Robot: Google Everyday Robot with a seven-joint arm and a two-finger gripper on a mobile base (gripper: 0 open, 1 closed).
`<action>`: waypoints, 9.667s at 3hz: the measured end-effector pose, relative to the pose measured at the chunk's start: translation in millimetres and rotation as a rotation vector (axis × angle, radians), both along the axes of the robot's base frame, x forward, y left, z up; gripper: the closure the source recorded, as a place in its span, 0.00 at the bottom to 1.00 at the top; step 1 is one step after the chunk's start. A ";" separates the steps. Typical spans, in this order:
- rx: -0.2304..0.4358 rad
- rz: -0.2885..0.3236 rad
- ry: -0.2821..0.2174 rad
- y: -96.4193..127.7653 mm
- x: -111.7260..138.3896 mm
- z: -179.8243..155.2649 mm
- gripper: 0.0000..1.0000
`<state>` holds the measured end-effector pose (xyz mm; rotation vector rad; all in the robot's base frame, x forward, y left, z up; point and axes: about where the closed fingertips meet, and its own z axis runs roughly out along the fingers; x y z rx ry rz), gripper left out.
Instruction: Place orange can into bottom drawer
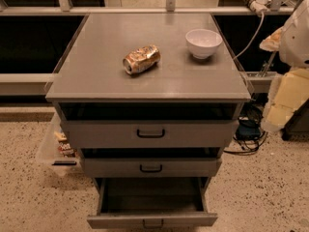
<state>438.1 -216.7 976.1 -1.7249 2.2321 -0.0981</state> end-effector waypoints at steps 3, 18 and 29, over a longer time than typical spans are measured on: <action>0.054 0.128 -0.070 7.2 45.3 14.1 0.00; 0.680 0.761 -0.136 262.3 317.6 -109.3 0.64; 1.157 0.276 -0.583 166.7 110.3 -36.1 1.00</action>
Offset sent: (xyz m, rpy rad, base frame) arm 0.0205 -0.0048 0.0150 0.0148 -0.0800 0.0278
